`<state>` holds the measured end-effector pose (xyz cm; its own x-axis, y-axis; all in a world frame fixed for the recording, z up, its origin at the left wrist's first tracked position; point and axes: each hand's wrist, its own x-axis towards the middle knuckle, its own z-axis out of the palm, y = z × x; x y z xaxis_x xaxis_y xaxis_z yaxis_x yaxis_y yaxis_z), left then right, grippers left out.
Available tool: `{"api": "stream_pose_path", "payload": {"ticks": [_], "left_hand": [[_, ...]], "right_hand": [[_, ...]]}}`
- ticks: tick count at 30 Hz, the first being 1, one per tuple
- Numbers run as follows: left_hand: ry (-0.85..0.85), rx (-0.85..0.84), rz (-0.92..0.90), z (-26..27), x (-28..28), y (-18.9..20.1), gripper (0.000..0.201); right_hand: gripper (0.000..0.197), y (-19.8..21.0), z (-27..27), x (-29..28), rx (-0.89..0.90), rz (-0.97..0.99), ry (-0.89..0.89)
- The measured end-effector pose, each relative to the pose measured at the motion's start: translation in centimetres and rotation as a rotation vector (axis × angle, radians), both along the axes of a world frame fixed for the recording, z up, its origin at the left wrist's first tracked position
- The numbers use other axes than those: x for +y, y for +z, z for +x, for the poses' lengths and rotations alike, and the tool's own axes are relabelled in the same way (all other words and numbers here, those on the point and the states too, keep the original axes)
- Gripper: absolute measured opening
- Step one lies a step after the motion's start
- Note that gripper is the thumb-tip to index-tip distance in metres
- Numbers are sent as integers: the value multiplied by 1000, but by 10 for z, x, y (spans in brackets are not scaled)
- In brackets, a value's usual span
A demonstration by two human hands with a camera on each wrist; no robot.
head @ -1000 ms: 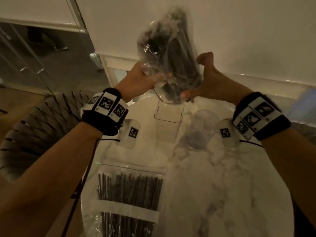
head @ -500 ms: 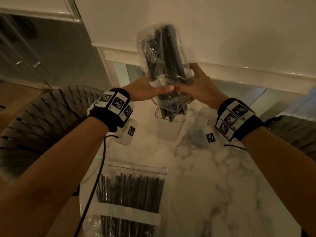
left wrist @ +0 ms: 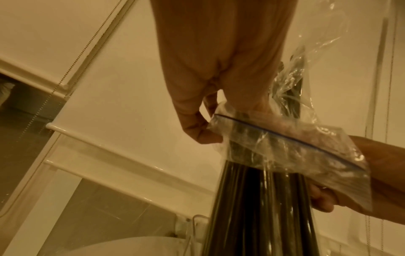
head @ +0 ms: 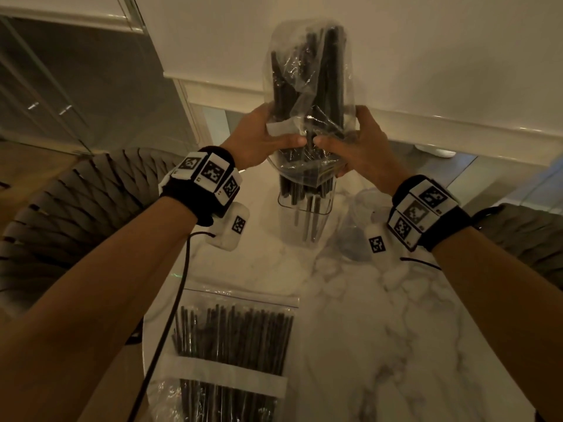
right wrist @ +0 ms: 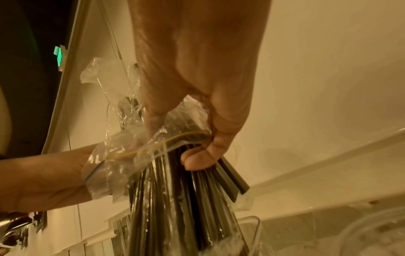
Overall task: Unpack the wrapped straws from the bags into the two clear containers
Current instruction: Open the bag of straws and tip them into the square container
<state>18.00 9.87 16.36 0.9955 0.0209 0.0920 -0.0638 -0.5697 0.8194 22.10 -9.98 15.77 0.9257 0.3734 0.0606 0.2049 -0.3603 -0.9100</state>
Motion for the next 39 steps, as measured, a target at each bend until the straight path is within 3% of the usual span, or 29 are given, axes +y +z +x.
{"api": "stream_pose_path", "payload": {"ticks": [3, 9, 13, 20, 25, 30, 39], "left_hand": [[11, -9, -29, 1, -8, 0, 65], [-22, 42, -29, 2, -13, -11, 97], [-28, 5, -20, 4, -12, -4, 74], [-25, -66, -65, 4, -10, -3, 63], [-80, -69, -184, 1, -9, 2, 68], [-80, -86, -143, 1, -9, 2, 72], [-52, -142, -66, 1, 0, 3, 56]], "right_hand": [[65, -4, -1, -2, 34, 51, -28], [70, -16, -1, -7, 101, 63, -51], [67, -15, 0, -10, 90, -29, -54], [64, -15, -1, -10, 87, -80, -71], [65, -10, 1, -9, 176, -12, -10], [67, -15, 0, -8, 243, -3, 7], [65, -10, 0, -17, 220, -100, 43]]}}
